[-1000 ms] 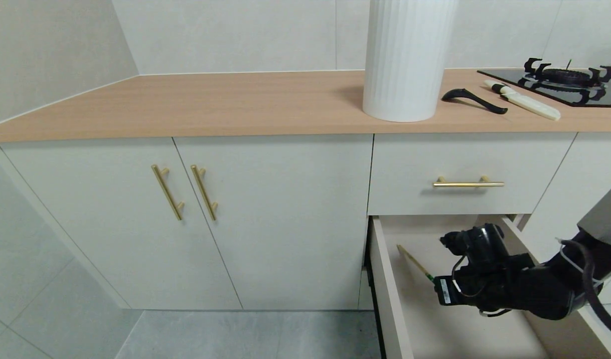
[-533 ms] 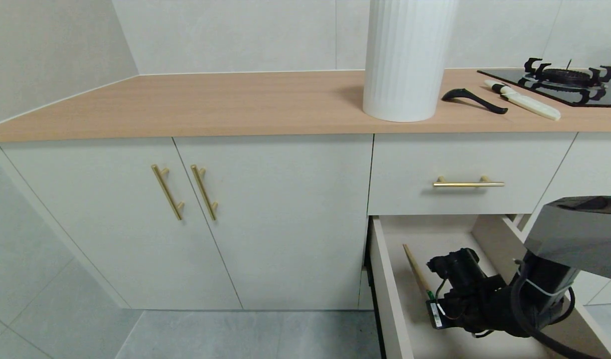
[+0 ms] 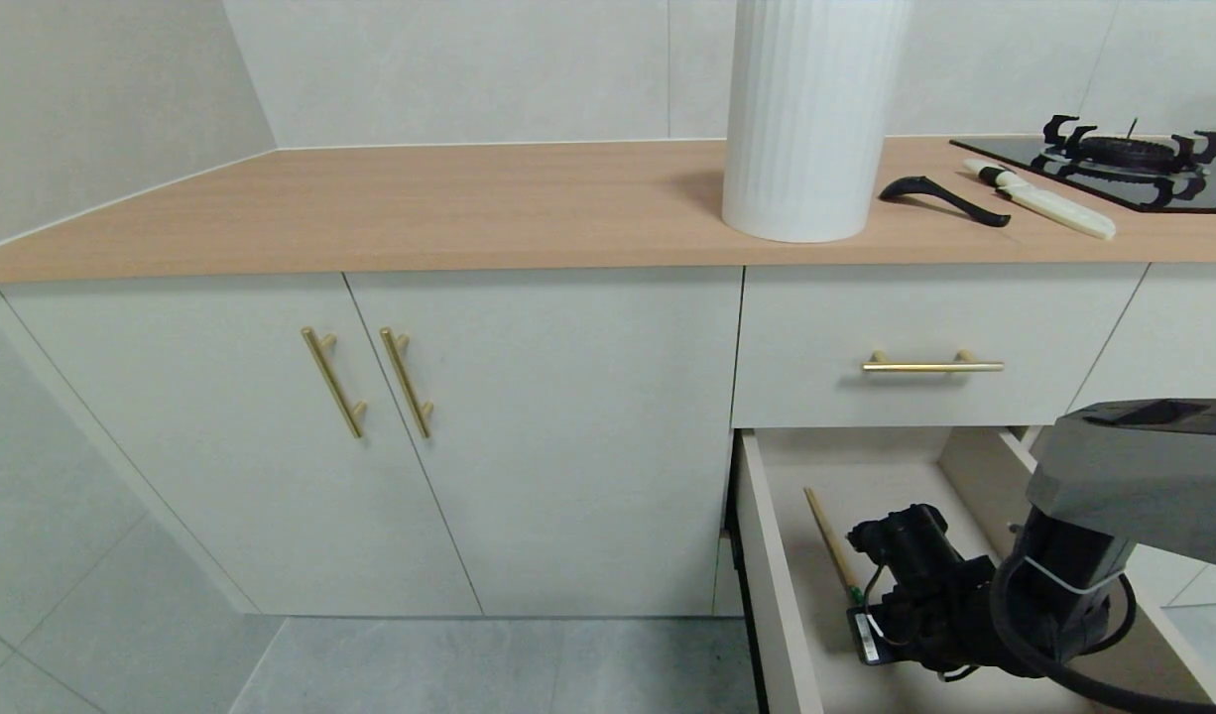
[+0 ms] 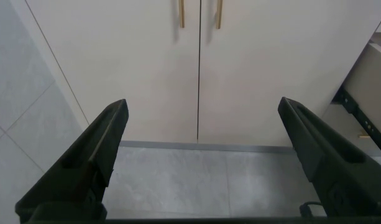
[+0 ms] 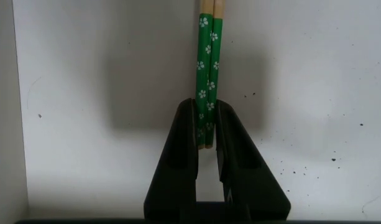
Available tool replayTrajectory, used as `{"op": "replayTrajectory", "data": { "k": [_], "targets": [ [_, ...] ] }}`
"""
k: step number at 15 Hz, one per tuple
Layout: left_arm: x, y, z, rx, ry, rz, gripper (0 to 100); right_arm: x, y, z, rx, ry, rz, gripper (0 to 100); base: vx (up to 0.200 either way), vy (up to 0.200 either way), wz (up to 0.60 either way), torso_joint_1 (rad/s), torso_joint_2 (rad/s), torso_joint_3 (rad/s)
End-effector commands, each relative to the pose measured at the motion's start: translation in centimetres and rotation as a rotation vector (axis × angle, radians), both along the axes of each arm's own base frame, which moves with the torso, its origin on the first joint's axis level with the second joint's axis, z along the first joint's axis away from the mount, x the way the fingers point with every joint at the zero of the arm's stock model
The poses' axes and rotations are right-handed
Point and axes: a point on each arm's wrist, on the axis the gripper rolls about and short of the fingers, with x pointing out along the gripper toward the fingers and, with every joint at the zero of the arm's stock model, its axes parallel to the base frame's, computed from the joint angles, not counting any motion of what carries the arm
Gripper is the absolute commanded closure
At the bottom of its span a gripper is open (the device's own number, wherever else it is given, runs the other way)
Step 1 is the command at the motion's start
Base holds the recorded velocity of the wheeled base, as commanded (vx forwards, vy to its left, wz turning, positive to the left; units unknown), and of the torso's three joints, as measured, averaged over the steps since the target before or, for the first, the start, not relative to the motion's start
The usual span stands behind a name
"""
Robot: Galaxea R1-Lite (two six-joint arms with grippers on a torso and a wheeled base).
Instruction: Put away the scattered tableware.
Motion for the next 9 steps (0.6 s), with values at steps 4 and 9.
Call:
{"op": "replayTrajectory", "data": {
  "k": [4, 9],
  "targets": [
    [0.00, 0.00, 0.00, 0.000, 0.000, 0.000, 0, 0.01, 0.02, 0.09, 0.002, -0.002, 0.000, 0, 0.000, 0.000, 0.00, 0.000, 0.00, 0.000],
    [0.00, 0.00, 0.00, 0.000, 0.000, 0.000, 0, 0.06, 0.04, 0.63, 0.007, -0.019, 0.000, 0, 0.000, 0.000, 0.00, 0.000, 0.00, 0.000]
  ]
}}
